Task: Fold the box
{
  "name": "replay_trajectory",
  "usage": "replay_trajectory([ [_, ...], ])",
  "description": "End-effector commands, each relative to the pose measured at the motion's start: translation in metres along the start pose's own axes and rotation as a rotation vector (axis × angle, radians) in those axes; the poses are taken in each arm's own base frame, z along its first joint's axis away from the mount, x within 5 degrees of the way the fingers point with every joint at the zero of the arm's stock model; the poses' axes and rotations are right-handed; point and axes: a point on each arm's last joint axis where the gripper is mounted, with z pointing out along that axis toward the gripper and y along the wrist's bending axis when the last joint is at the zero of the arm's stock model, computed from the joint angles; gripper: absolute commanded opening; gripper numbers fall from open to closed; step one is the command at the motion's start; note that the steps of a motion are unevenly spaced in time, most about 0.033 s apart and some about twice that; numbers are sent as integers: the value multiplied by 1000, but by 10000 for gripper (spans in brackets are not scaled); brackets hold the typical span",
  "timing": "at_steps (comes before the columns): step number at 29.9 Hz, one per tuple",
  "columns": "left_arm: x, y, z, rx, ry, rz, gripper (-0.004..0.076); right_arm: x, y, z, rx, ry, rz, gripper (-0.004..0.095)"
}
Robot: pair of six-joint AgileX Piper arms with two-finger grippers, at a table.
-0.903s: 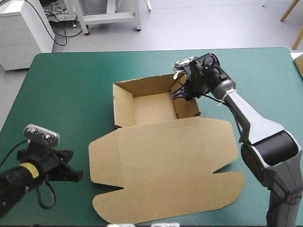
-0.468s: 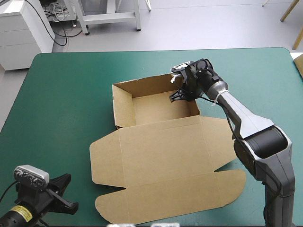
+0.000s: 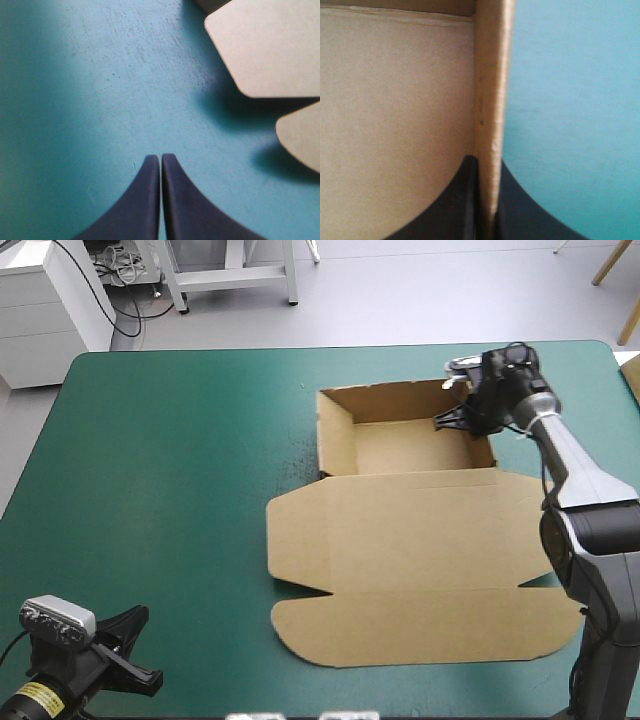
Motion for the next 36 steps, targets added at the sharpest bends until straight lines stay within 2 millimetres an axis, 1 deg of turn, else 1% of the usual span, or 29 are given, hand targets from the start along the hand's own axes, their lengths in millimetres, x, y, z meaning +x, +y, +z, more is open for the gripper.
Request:
replay_trajectory([
  [1, -12, -2, -3, 17, -81, -19, -8, 7, -79, -29, 135, -51, 77, -22],
  [5, -12, -2, -3, 17, -81, -19, -8, 35, -158, -30, 209, -20, 234, -22],
  [6, -12, -2, -3, 17, -81, -19, -8, 43, -176, -32, 226, -12, 275, -22],
  [8, -12, -2, -3, 17, -81, -19, -8, 59, -206, -34, 255, 0, 343, -22],
  [11, -12, -2, -3, 17, -81, -19, -8, 84, -243, -40, 289, 20, 439, -22],
  [14, -12, -2, -3, 17, -81, -19, -8, 101, -264, -43, 286, 25, 513, -21],
  [17, -12, -2, -3, 17, -81, -19, -8, 109, -272, -44, 234, 10, 569, -21],
  [19, -12, -2, -3, 17, -81, -19, -8, 109, -271, -44, 186, -7, 546, -10],
  [22, -12, -2, -3, 17, -81, -19, -8, 107, -268, -43, 132, -10, 503, 35],
  [24, -12, -2, -3, 17, -81, -19, -8, 106, -267, -45, 120, -13, 502, 100],
  [27, -12, -2, -3, 17, -81, -19, -8, 104, -264, -55, 110, -45, 509, 239],
  [29, -12, -2, -3, 17, -81, -22, -8, 103, -261, -69, 118, -73, 506, 344],
  [30, -12, -2, -3, 17, -81, -20, -8, 103, -260, -75, 124, -85, 504, 381],
  [32, -12, -2, -3, 17, -81, -17, -8, 103, -256, -95, 141, -125, 499, 450],
  [34, -12, -2, -3, 17, -81, -17, -8, 102, -250, -115, 149, -169, 496, 481],
  [36, -12, -2, -3, 17, -81, -17, -8, 103, -242, -140, 156, -227, 484, 486],
])
